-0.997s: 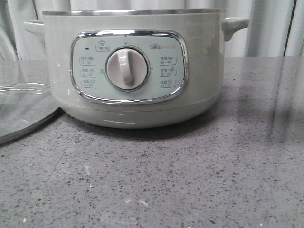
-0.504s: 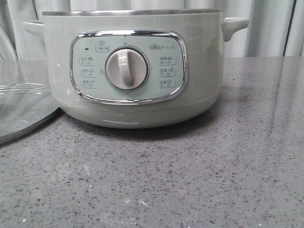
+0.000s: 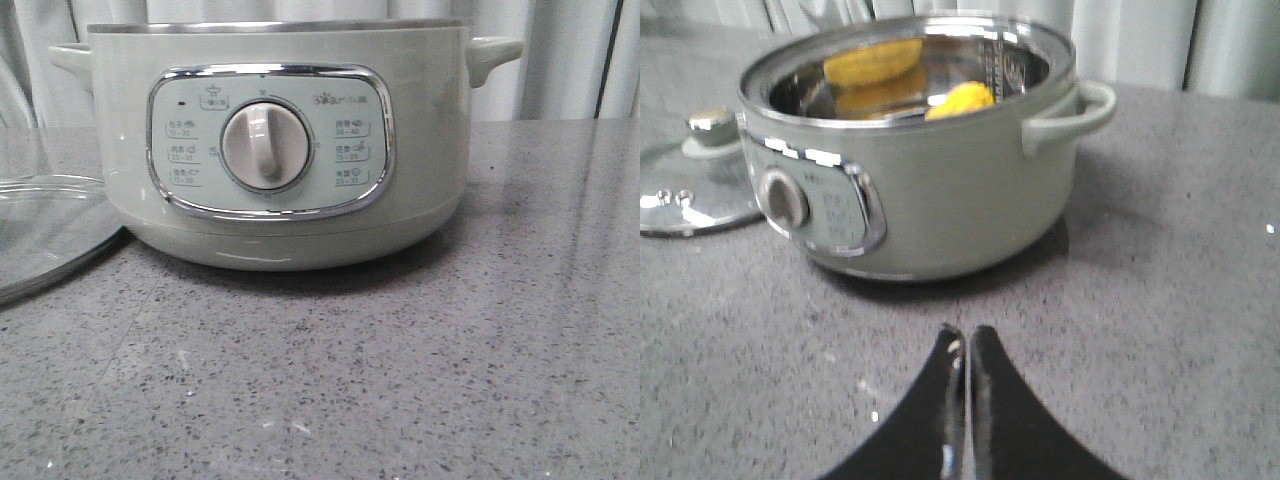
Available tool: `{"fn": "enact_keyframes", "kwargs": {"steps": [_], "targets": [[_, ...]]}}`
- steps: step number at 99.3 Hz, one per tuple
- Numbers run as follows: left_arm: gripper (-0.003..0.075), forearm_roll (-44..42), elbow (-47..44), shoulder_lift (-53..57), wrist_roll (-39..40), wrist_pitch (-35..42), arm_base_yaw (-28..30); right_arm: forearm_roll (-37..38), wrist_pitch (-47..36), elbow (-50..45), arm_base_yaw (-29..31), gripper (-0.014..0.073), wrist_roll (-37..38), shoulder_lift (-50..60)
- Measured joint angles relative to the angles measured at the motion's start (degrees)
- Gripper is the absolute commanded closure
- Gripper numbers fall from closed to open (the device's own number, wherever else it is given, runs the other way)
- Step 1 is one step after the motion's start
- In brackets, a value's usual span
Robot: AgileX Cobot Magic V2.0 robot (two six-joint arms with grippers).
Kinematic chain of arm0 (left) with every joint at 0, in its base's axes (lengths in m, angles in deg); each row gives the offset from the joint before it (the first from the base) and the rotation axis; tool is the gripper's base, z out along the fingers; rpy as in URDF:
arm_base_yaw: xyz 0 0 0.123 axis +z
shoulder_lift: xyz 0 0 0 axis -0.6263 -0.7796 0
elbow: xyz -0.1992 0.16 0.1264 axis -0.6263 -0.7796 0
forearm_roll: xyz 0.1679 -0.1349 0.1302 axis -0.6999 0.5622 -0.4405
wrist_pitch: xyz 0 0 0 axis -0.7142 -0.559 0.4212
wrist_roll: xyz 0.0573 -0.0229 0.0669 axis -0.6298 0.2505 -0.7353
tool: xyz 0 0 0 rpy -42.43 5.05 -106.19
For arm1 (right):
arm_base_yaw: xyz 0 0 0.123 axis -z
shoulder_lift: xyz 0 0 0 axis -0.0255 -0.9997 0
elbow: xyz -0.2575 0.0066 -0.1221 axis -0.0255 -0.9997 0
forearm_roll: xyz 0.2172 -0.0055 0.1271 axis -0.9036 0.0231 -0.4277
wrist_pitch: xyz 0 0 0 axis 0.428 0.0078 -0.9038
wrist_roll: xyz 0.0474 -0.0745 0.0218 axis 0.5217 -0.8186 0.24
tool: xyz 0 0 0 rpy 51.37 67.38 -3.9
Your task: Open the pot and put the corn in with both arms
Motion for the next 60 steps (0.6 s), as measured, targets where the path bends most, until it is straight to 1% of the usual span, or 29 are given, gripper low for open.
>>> {"fn": "enact_keyframes", "kwargs": {"steps": [13, 41, 60], "targets": [[0.0741, 0.0, 0.0, 0.0, 0.0, 0.0, 0.0, 0.0, 2.3, 0.0, 0.0, 0.0664, 0.0, 0.0], [0.0741, 0.4, -0.3, 0.0, 0.0, 0.0, 0.0, 0.0, 2.8, 0.0, 0.0, 0.0664, 0.0, 0.0], [0.0741, 0.9, -4.5, 0.0, 0.0, 0.9, 0.0, 0.0, 2.8, 0.0, 0.0, 0.0664, 0.0, 0.0]]}}
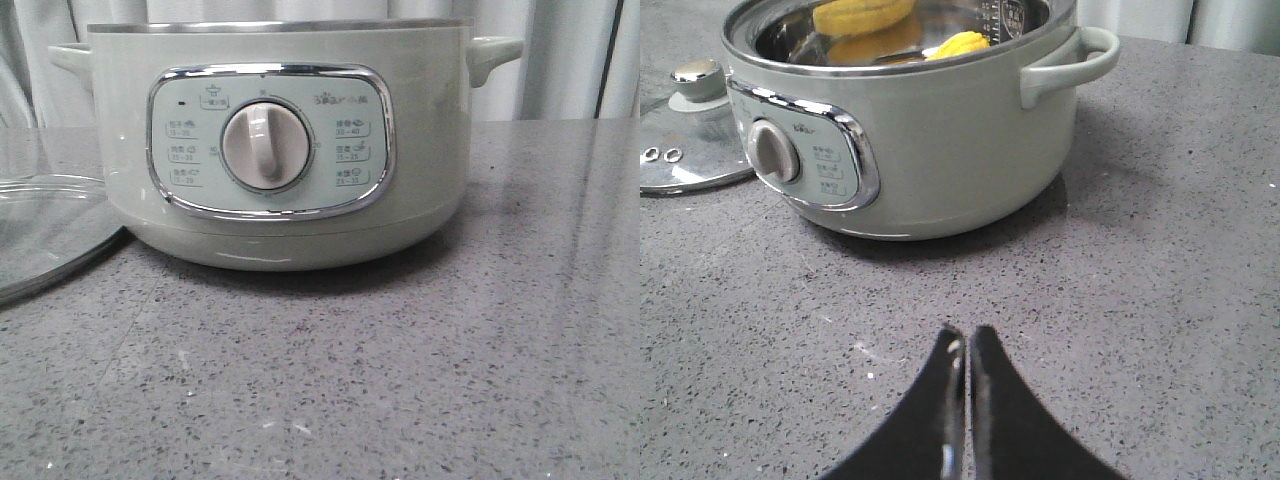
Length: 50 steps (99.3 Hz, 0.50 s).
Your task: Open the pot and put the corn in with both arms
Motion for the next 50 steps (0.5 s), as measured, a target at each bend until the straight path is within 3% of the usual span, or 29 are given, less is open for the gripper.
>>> {"fn": "enact_keyframes", "kwargs": {"steps": [15, 34, 50], "targets": [[0.0741, 0.0, -6.0, 0.0, 0.0, 8.8, 1.3, 0.0, 0.0, 0.0, 0.0, 0.0665, 0.0, 0.0], [0.0741, 0.0, -13.7, 0.0, 0.0, 23.5, 8.1, 0.1, 0.0, 0.0, 0.0, 0.0665, 0.0, 0.0], [0.0741, 0.0, -14.3, 0.4, 0.0, 22.0, 14.0, 0.1, 0.0, 0.0, 0.0, 0.0665, 0.0, 0.0]]}}
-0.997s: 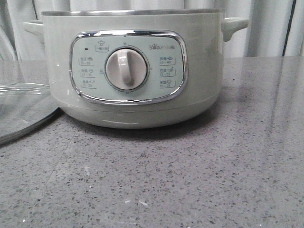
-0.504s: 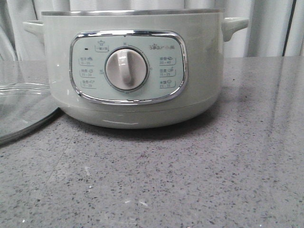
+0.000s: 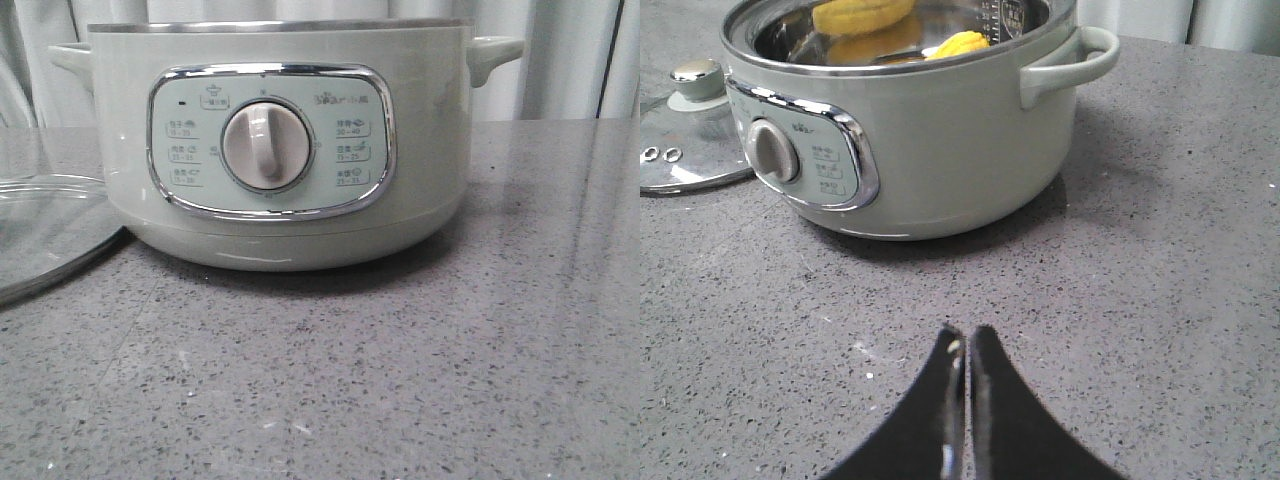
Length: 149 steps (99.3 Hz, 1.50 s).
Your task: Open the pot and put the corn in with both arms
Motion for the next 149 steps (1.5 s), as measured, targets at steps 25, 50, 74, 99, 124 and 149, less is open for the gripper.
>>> {"fn": "enact_keyframes", "kwargs": {"steps": [25, 50, 74, 99, 124, 149], "targets": [[0.0741, -10.3, 0.0, 0.0, 0.0, -10.7, 3.0, 0.0, 0.0, 0.0, 0.0, 0.0665, 0.0, 0.0], [0.0741, -5.2, 0.0, 0.0, 0.0, -20.6, 3.0, 0.0, 0.0, 0.0, 0.0, 0.0665, 0.0, 0.0], [0.0741, -4.4, 0.1, 0.0, 0.0, -20.6, 3.0, 0.0, 0.0, 0.0, 0.0, 0.0665, 0.0, 0.0], [0.0741, -4.4, 0.0, 0.0, 0.0, -20.6, 3.0, 0.0, 0.0, 0.0, 0.0, 0.0665, 0.0, 0.0], [0.0741, -4.4, 0.0, 0.0, 0.0, -20.6, 3.0, 0.0, 0.0, 0.0, 0.0, 0.0665, 0.0, 0.0], [0.0741, -4.4, 0.0, 0.0, 0.0, -20.6, 3.0, 0.0, -0.1, -0.7, 0.6, 0.0665, 0.0, 0.4]]}}
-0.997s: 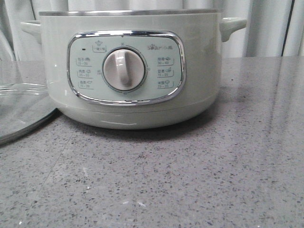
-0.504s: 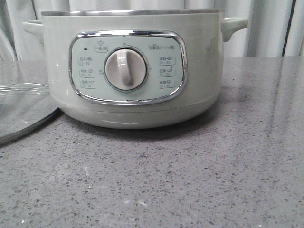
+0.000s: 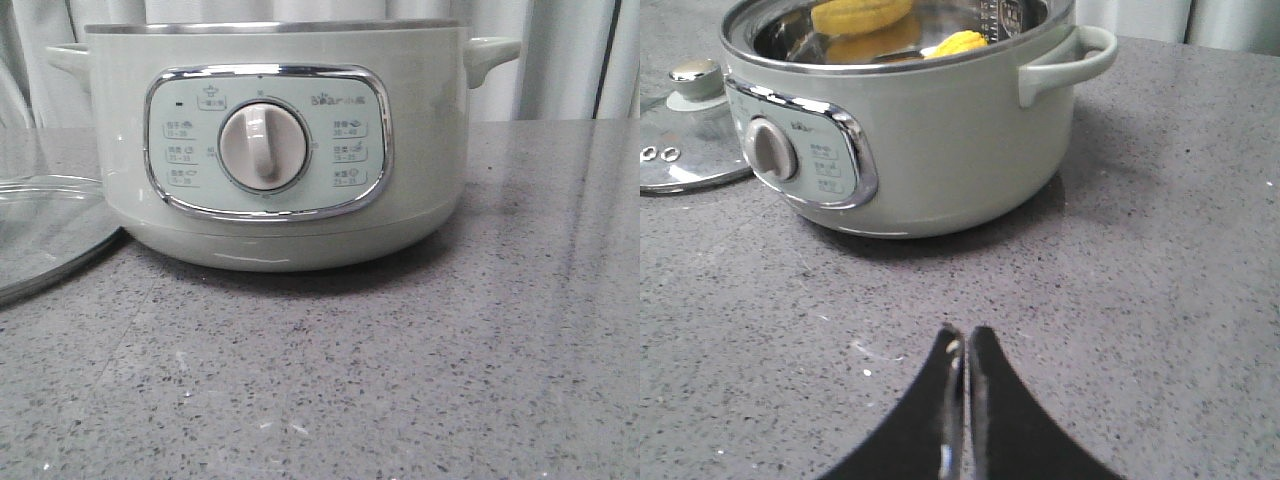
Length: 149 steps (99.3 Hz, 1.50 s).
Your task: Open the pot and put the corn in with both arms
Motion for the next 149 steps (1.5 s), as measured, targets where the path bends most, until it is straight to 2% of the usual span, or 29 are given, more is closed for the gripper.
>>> {"fn": "enact_keyframes", "kwargs": {"steps": [13, 42, 53, 62, 79, 101, 115, 126, 149], "targets": [[0.0741, 0.1, 0.0, 0.0, 0.0, 0.0, 0.0, 0.0, -1.6, -2.4, 4.9, 0.0665, 0.0, 1.7], [0.0741, 0.2, 0.0, 0.0, 0.0, 0.0, 0.0, -0.4, -7.5, -9.7, 30.3, 0.0665, -0.1, 4.9], [0.0741, 0.2, 0.0, 0.0, 0.0, 0.0, 0.0, -2.1, -9.6, -13.2, 36.2, 0.0665, -0.1, 5.8], [0.0741, 0.2, 0.1, 0.0, 0.0, 0.0, 0.0, -2.1, -13.1, -16.8, 37.2, 0.0665, -0.4, 7.9], [0.0741, 0.2, 0.0, 0.0, 0.0, -0.1, 0.0, -2.0, -25.3, -24.9, 37.0, 0.0665, -0.4, 10.8], [0.0741, 0.3, 0.1, 0.0, 0.0, -0.1, 0.0, 2.7, -25.4, -25.0, 36.9, 0.0665, -1.3, 10.8], [0.0741, 0.3, 0.0, 0.0, 0.0, -0.1, 0.0, 5.9, -21.7, -25.0, 36.9, 0.0665, -1.6, 10.8], [0.0741, 0.3, 0.0, 0.0, 0.0, -0.1, 0.0, 6.5, -17.4, -24.9, 36.9, 0.0665, -1.7, 10.8], [0.0741, 0.3, 0.1, 0.0, 0.0, -0.1, 0.0, 6.5, -17.3, -24.9, 36.9, 0.0665, -1.7, 10.8]]}}
